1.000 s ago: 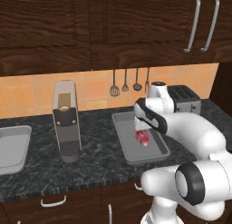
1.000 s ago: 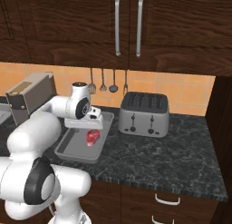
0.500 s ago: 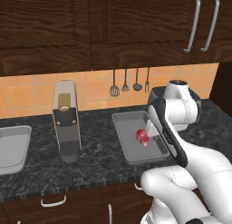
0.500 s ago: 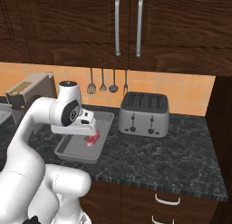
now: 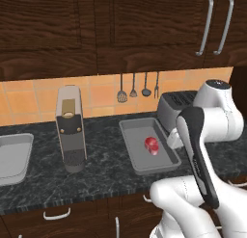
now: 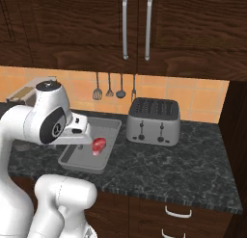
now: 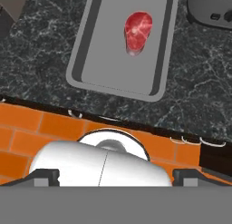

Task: Place one lime and one steak in each tupperware on the nearby counter, to pack two identical lunches.

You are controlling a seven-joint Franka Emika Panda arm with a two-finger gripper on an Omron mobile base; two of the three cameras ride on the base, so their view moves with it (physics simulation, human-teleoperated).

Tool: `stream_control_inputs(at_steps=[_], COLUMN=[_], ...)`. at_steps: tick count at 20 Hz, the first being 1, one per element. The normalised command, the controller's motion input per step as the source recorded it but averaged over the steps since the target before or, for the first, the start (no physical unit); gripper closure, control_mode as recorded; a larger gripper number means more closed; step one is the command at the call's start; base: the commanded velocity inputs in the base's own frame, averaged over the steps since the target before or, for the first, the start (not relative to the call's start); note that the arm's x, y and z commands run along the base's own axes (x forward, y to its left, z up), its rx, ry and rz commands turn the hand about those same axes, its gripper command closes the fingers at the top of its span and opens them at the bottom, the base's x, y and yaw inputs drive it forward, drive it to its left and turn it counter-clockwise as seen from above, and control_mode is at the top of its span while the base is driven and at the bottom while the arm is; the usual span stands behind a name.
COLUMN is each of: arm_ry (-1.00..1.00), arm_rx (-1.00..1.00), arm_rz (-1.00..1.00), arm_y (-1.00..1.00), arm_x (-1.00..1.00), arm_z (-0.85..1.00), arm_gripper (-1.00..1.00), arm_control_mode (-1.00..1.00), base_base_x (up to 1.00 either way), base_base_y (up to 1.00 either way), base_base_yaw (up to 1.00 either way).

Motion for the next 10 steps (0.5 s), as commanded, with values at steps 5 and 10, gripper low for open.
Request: stream_control_inputs(at_steps=[5, 10], arm_ry=[0.00, 0.00], arm_rx=[0.00, 0.00], arm_rz=[0.00, 0.00], arm_y=[0.00, 0.00], arm_x=[0.00, 0.00], arm_z=[0.00, 0.00], arm_gripper=[-1.00, -1.00], arm_control_mode=[-1.00, 1.00], base_base_x=[0.00, -0.57], base_base_y=[0.00, -0.42], base_base_yaw=[0.00, -0.12])
